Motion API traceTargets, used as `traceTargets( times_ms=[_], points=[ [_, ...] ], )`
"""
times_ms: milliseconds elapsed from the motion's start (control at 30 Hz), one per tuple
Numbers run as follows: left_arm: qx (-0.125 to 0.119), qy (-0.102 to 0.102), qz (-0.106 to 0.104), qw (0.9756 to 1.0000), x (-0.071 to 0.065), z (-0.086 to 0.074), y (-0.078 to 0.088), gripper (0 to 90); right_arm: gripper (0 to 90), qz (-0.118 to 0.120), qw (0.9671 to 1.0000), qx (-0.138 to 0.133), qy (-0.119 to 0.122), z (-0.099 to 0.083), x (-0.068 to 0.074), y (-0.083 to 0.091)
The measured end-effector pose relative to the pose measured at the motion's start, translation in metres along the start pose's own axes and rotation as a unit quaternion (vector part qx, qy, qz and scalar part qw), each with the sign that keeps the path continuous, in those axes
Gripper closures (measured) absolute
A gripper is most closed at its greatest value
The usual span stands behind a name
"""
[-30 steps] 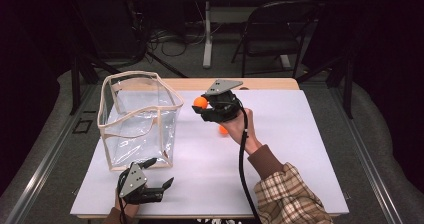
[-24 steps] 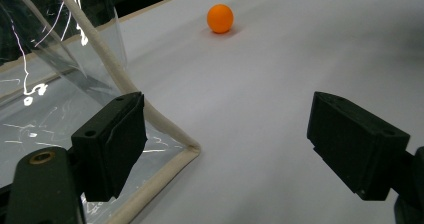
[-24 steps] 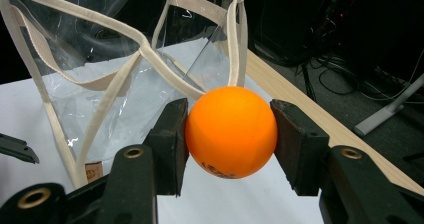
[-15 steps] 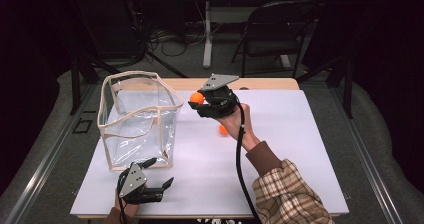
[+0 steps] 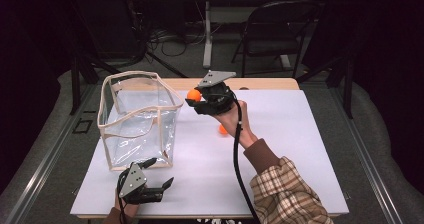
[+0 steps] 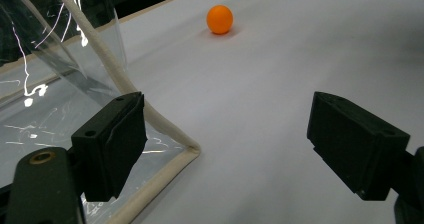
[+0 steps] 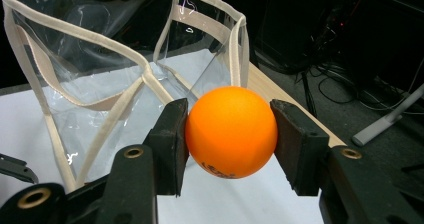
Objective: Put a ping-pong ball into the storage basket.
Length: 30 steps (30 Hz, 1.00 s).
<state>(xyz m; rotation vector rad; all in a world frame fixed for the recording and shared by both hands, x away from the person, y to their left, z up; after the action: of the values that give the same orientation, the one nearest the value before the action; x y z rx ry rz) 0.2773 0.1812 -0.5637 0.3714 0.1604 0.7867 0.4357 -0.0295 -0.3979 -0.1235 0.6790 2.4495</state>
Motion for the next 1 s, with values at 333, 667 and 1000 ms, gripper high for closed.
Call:
traceTargets(
  times_ms=[333, 667, 1000],
  points=[
    [0.0, 0.0, 0.0, 1.0, 0.0, 0.0, 0.0, 15.9, 51.0, 0.001, 1.0, 0.0, 0.005, 0.005, 0.002, -0.005],
    [0.0, 0.0, 0.0, 1.0, 0.0, 0.0, 0.0, 15.9, 51.0, 0.0, 1.0, -0.007, 0.003, 0.013, 0.001, -0.008],
    [-0.001, 0.0, 0.0, 1.0, 0.0, 0.0, 0.0, 15.9, 51.0, 0.002, 1.0, -0.009, 0.003, 0.02, 0.003, -0.013]
  ],
)
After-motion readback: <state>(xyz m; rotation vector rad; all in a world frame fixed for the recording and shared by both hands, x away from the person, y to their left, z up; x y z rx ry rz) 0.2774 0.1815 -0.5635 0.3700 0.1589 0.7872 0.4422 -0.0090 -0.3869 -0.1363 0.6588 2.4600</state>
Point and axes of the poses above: each handheld gripper's, and its own axes: y roughly backward along the jaws, z roughly out of its top, x roughly to its left, the point moved 4 cm from there along -y, roughly forward along the jaws, and after that the axes turned 7 degrees about y, right-handed, at the moved point
